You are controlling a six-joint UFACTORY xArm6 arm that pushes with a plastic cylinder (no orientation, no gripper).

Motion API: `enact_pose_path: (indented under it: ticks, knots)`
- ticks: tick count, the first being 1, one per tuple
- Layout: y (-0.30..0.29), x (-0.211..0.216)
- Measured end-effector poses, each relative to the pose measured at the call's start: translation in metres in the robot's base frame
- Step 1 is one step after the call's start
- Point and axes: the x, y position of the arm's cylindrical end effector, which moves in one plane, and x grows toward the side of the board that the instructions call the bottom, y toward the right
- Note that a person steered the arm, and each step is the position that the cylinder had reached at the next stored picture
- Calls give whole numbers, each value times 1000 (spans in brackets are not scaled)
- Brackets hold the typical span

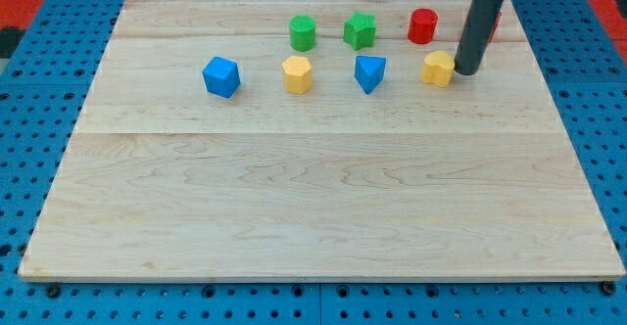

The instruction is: Push the red blocks into the green star

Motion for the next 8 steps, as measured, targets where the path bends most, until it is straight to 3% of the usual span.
enact_pose_path:
  ticks: [1, 2, 3, 5, 7, 8]
  knots:
    - [99, -38]
    - [121, -65]
    - [75, -75]
    - [79, -75]
    - [15, -93]
    - [16, -90]
